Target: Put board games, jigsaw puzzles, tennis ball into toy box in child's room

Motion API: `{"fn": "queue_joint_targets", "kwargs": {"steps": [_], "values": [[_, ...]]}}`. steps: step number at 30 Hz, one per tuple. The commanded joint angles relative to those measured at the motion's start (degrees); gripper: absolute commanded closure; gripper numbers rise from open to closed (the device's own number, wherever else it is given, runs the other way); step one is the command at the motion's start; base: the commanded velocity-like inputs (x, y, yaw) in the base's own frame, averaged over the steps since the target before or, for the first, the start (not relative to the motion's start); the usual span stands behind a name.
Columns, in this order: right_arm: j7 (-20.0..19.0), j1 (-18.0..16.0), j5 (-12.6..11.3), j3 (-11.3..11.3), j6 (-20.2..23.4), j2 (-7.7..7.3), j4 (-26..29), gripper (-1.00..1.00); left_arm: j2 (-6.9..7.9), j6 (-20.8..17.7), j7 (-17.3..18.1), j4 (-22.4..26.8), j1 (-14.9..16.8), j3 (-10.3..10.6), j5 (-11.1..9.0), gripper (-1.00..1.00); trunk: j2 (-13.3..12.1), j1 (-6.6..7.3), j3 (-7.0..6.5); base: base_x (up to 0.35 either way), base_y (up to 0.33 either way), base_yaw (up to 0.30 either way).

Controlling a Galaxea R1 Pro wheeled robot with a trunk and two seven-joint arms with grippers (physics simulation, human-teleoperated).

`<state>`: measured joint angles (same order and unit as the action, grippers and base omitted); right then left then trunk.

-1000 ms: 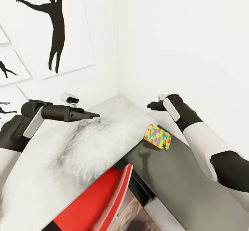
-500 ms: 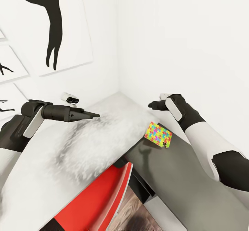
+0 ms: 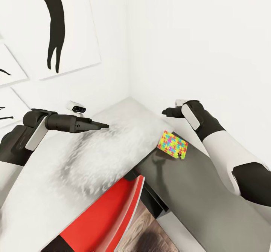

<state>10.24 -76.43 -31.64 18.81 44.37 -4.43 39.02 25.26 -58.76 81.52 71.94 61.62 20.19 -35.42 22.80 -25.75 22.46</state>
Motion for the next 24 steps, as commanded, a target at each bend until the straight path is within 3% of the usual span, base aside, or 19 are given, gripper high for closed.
{"fn": "queue_joint_targets", "kwargs": {"steps": [1,24], "values": [[0.5,-0.1,-0.6,0.4,0.1,-0.09,0.1,-1.00,0.05,-0.6,0.1,0.0,0.1,0.2,-0.2,-1.00,0.1,-0.03,0.20,0.000,0.000,0.000],[0.1,-0.2,-0.5,0.3,0.1,-0.47,0.4,-1.00,0.06,-0.4,0.1,0.0,0.1,0.1,-0.1,-1.00,0.1,-0.03,2.36,0.000,0.000,0.000]]}}
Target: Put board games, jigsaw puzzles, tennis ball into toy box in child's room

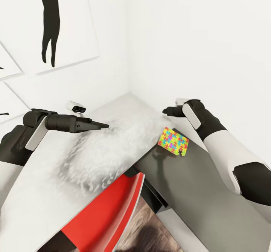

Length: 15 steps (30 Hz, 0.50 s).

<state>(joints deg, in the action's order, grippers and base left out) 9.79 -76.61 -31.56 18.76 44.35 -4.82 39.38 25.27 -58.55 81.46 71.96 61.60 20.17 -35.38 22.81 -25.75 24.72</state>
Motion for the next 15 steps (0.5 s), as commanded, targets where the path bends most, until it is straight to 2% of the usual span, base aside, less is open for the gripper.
{"fn": "queue_joint_targets", "kwargs": {"steps": [1,15], "values": [[0.4,-0.2,-0.6,0.4,0.1,-0.12,0.1,-1.00,0.07,-0.6,0.1,0.0,0.1,0.1,-0.2,-1.00,0.1,-0.03,0.19,0.000,0.000,0.000],[0.2,-0.7,-0.6,0.5,0.1,-0.19,-0.2,-1.00,0.10,-0.6,0.2,0.0,0.1,0.1,-0.2,-1.00,0.1,-0.03,1.51,0.000,0.000,0.000]]}}
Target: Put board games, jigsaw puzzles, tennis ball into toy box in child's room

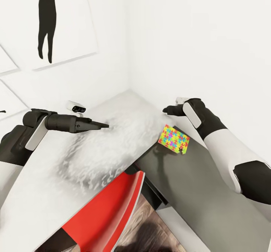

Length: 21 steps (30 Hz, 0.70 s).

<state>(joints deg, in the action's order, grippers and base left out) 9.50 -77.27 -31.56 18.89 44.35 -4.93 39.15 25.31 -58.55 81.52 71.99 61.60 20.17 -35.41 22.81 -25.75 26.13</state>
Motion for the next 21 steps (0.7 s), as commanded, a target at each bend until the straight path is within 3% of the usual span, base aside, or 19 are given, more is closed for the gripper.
{"fn": "queue_joint_targets", "kwargs": {"steps": [1,21], "values": [[0.5,-0.1,-0.6,0.4,0.1,-0.09,0.1,-1.00,0.05,-0.6,0.1,0.0,0.1,0.1,-0.2,-1.00,0.1,-0.03,0.19,0.000,0.000,0.000],[0.5,-0.1,-0.6,0.4,0.0,-0.30,0.1,-1.00,0.02,-0.6,0.1,0.3,0.1,0.1,-0.2,-1.00,0.1,-0.03,2.07,0.000,0.000,0.000]]}}
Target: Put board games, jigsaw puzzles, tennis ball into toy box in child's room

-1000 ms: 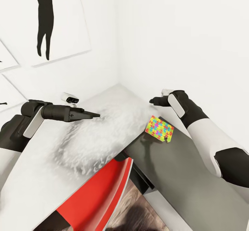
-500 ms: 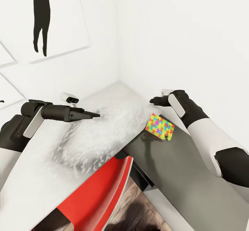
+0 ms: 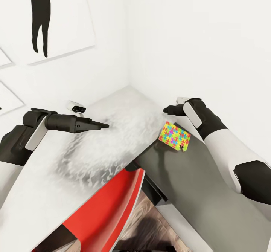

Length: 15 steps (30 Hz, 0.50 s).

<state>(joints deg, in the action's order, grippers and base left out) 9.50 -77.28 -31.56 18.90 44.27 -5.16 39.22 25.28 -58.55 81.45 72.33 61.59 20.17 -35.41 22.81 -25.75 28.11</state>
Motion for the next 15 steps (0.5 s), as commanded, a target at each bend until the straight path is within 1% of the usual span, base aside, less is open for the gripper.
{"fn": "queue_joint_targets", "kwargs": {"steps": [1,15], "values": [[0.5,-0.1,-0.6,0.4,0.1,-0.08,0.1,-1.00,0.07,-0.6,0.1,0.0,0.1,0.1,-0.2,-1.00,0.1,-0.03,0.19,0.000,0.000,0.000],[0.5,-0.1,-0.6,0.4,0.1,-0.11,0.1,-1.00,0.07,-0.6,0.1,0.0,0.1,0.1,-0.2,-1.00,0.1,-0.03,1.50,0.000,0.000,0.000]]}}
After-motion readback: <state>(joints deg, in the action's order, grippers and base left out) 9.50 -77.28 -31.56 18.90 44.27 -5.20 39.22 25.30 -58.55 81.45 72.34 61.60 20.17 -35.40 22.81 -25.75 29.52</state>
